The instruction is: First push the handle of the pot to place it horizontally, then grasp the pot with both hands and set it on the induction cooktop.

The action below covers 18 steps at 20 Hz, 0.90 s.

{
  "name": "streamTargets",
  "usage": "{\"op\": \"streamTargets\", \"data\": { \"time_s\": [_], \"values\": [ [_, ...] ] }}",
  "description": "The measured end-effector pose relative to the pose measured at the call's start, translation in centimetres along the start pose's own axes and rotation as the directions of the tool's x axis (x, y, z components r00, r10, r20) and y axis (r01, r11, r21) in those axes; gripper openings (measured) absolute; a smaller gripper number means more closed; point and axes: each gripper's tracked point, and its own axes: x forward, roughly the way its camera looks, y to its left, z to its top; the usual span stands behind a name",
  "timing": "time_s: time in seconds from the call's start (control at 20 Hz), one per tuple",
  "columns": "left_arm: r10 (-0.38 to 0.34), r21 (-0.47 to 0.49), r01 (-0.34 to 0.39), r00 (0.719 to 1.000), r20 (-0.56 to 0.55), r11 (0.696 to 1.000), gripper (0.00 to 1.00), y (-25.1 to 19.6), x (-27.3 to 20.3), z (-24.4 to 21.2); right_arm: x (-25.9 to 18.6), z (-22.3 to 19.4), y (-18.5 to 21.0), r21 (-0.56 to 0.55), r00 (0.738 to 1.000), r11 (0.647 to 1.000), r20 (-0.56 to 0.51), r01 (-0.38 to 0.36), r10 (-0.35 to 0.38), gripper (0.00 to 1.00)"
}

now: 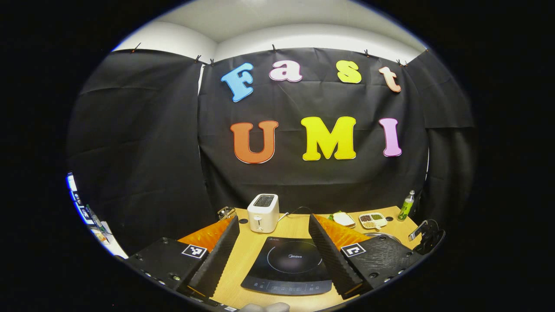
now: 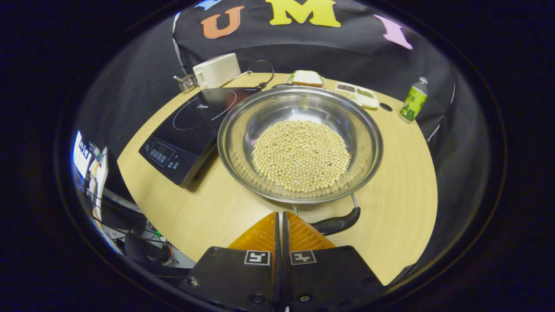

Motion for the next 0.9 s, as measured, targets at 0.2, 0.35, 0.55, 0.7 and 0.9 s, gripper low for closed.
{"op": "streamTargets", "data": {
  "time_s": [0.2, 0.35, 0.55, 0.7, 0.9],
  "values": [
    [-0.003, 0.005, 0.003, 1.0, -0.005, 1.0, 0.96, -1.1, 0.4, -0.1, -0.2, -0.3, -1.8, -0.011, 1.0, 1.0, -0.009, 0.005, -0.005, 0.0],
    [-0.003, 0.003, 0.003, 1.0, -0.006, 1.0, 0.96, -2.0, 0.6, 0.0, -0.2, -0.3, -2.9, -0.052, 1.0, 0.999, -0.007, 0.003, -0.004, 0.04],
    [0.0, 0.01, 0.0, 1.0, -0.01, 1.0, 0.96, -3.0, 0.7, 0.1, -0.2, -0.3, -4.3, -0.141, 0.999, 0.99, -0.02, -0.033, 0.03, 0.0],
    [0.01, 0.012, -0.009, 1.0, -0.016, 1.0, 0.96, -3.6, 0.7, -0.1, -0.1, 0.1, -6.1, -0.151, 0.999, 0.988, -0.022, -0.037, 0.034, 0.04],
    [0.018, 0.002, -0.018, 0.999, -0.029, 1.0, 0.96, -4.6, 0.8, -0.3, -0.5, 0.4, -7.8, -0.13, 0.999, 0.991, -0.019, -0.034, 0.032, 0.04]
  ]
}}
